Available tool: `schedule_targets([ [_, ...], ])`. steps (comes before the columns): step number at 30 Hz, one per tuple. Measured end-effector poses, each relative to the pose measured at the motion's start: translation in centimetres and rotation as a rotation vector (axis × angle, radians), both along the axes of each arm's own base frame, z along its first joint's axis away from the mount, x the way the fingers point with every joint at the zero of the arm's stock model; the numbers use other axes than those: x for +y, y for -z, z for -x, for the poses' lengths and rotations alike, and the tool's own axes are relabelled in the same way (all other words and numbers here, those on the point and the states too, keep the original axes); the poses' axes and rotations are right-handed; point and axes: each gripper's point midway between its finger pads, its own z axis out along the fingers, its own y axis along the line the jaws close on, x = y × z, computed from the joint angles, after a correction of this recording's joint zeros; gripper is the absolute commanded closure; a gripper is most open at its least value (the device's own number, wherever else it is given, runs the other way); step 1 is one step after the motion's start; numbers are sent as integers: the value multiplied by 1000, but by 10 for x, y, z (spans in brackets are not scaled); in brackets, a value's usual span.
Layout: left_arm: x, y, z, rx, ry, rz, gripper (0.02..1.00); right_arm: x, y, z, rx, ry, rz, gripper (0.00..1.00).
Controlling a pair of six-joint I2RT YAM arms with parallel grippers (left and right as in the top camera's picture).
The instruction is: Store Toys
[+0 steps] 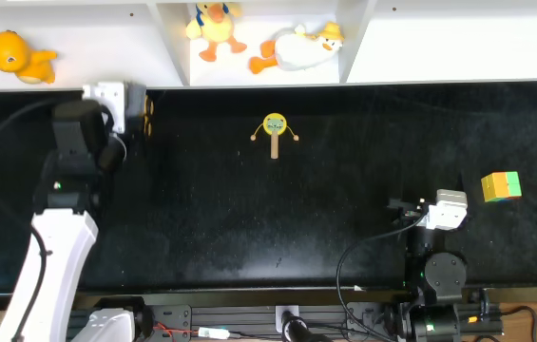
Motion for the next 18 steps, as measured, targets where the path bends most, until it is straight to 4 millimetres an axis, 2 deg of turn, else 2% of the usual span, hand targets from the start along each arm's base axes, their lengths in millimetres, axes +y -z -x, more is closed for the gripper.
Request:
schedule_targets([
  [4, -7, -25, -28, -40, 21, 5, 641, 0, 0, 0, 0, -1, 0, 5],
  [8, -10, -36, -59, -52, 27, 8, 641, 0, 0, 0, 0, -1, 0, 5],
  [11, -10, -36, -80, -49, 26, 8, 641, 0, 0, 0, 0, 0, 0, 5],
  [16, -11, -22, -107, -31, 26, 8, 638, 0, 0, 0, 0, 0, 0, 5],
  [17, -11, -19, -111, -27, 26, 8, 595, 0, 0, 0, 0, 0, 0, 5],
  [18, -11, -15, -114, -22, 26, 8, 435, 0, 0, 0, 0, 0, 0, 7],
])
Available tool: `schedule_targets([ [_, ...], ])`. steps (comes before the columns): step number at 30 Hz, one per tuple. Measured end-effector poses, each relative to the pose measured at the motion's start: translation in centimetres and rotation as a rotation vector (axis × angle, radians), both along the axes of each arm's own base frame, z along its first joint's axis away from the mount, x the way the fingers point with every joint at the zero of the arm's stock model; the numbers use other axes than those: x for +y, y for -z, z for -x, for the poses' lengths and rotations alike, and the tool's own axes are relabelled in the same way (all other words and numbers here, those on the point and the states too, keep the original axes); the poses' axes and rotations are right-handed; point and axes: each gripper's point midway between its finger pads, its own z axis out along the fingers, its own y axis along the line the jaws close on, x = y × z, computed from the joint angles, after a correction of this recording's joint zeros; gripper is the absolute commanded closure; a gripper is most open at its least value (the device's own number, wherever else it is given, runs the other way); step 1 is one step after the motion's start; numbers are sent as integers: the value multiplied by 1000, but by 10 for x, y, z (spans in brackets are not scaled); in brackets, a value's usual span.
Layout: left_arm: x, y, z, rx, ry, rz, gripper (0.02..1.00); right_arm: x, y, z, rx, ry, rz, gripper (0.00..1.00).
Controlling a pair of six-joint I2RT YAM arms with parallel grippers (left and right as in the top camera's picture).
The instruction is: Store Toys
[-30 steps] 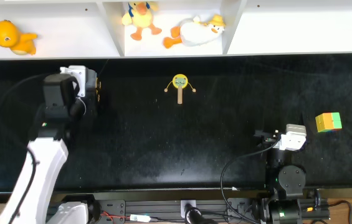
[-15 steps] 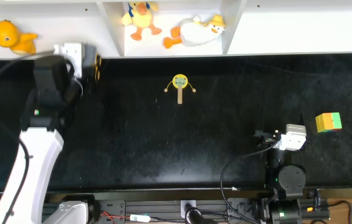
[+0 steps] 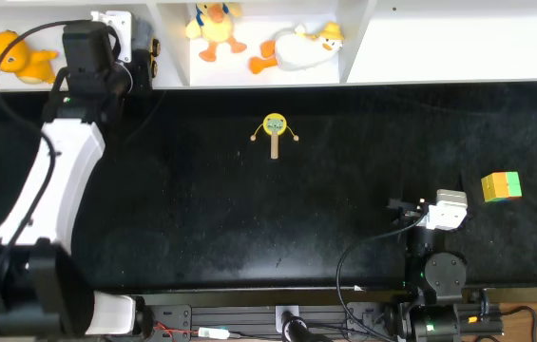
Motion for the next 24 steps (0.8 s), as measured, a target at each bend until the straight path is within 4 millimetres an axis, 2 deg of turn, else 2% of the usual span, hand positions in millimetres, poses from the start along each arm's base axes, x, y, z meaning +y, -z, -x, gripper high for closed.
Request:
schedule_targets([
  [2, 0, 7, -4, 10, 1, -1, 150, 0, 0, 0, 0, 0, 0, 5],
  [3, 0, 11, -4, 17, 2, -1, 58, 0, 0, 0, -1, 0, 0, 5],
  [4, -1, 13, -4, 23, 4, -1, 20, 0, 0, 0, 0, 0, 0, 7],
  [9, 0, 19, 1, 60, 1, 0, 20, 0, 0, 0, -1, 0, 0, 5],
  [13, 4, 20, 18, 102, -18, -19, 20, 0, 0, 0, 0, 0, 0, 5],
  [15, 8, 14, 37, 96, -31, -31, 20, 0, 0, 0, 0, 0, 0, 5],
  [19, 12, -5, 93, 34, -47, -41, 20, 0, 0, 0, 0, 0, 0, 5],
  [22, 16, -20, 134, -76, -61, -46, 20, 0, 0, 0, -1, 0, 0, 5],
  [24, 18, -27, 151, -195, -75, -46, 23, 0, 0, 0, -1, 0, 0, 5],
])
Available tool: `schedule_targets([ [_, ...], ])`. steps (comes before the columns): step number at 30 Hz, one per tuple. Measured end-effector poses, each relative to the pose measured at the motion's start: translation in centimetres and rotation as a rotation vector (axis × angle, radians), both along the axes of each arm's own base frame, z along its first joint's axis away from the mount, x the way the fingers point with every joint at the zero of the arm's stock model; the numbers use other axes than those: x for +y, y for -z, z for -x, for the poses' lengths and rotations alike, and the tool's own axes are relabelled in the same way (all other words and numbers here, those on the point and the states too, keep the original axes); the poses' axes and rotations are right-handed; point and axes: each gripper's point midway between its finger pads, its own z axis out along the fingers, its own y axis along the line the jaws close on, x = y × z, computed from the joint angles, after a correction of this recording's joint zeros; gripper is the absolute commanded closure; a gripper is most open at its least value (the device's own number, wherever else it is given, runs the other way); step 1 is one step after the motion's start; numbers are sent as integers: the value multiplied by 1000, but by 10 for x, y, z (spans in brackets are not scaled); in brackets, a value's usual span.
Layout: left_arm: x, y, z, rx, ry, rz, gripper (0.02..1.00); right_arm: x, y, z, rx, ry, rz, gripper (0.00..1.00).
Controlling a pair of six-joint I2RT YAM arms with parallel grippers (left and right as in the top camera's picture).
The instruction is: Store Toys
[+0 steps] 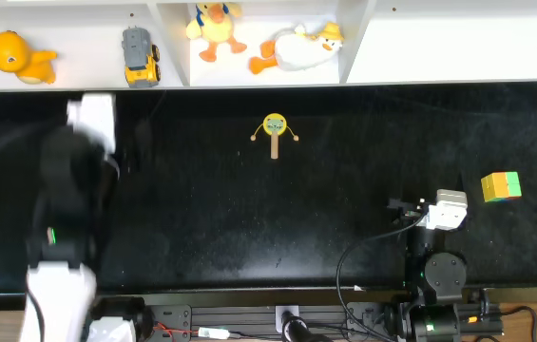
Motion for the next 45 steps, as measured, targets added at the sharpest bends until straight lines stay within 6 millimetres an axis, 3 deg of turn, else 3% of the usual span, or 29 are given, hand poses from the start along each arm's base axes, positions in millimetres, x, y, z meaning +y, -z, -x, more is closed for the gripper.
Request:
schedule_targets([
  [5, 0, -8, 29, -335, 7, 5, 23, 0, 0, 0, 0, 0, 0, 5],
  [11, -3, 32, 63, -462, 25, 13, 23, 0, 0, 0, 0, 0, 0, 5],
  [15, -3, 59, 76, -396, 18, 40, 23, 0, 0, 0, 0, 0, 0, 5],
  [45, -7, 59, 78, -402, 30, 76, 23, -2, -3, 0, -8, 15, 12, 7],
])
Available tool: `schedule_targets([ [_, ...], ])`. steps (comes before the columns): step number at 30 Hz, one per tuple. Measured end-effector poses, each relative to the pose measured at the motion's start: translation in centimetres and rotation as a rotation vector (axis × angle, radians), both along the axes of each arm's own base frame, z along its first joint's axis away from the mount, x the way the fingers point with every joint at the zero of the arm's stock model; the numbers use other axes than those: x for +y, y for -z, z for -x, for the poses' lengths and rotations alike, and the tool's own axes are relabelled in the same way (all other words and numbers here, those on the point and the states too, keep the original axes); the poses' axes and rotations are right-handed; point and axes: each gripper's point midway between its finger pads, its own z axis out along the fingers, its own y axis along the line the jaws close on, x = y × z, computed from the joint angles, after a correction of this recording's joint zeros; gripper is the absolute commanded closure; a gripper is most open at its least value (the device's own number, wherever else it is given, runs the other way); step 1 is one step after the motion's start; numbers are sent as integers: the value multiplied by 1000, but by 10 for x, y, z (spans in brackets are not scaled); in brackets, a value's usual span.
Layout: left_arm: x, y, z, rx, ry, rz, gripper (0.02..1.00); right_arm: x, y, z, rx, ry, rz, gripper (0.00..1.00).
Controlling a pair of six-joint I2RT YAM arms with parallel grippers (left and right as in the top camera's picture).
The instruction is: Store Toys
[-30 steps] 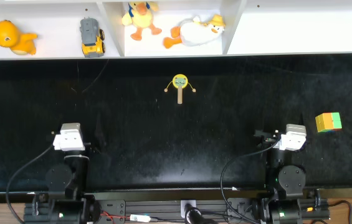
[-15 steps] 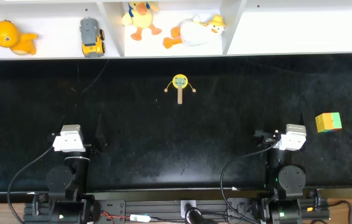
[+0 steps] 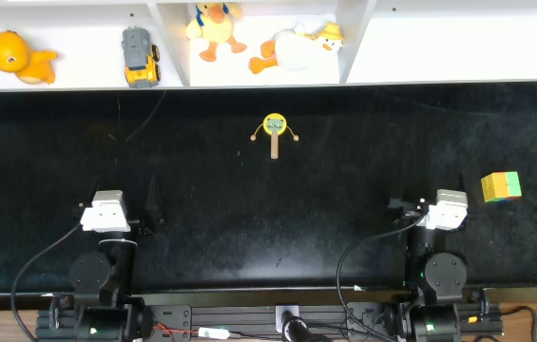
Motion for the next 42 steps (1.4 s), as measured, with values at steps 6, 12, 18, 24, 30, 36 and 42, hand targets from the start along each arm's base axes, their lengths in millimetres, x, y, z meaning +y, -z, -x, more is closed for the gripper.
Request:
schedule_targets([
  [6, 0, 0, 0, -1, 0, 0, 20, 3, 25, -9, 263, 2, -38, 7],
  [12, 0, 0, 0, -1, 0, 0, 20, 27, 39, -5, 733, -8, -231, 5],
  [18, 0, 0, 0, -1, 1, 0, 23, 82, 46, -25, 994, -58, -297, 5],
  [24, 0, 0, 0, 0, 1, 0, 20, 158, 64, -53, 1077, -101, -233, 5],
  [30, 0, 0, 0, 0, 1, 0, 20, 225, 97, -68, 1099, -95, -193, 3],
  [36, 0, 0, 0, 0, 1, 0, 20, 262, 122, -82, 1092, -84, -209, 5],
  [42, 0, 0, 0, 0, 1, 0, 23, 269, 135, -90, 1095, -44, -233, 38],
])
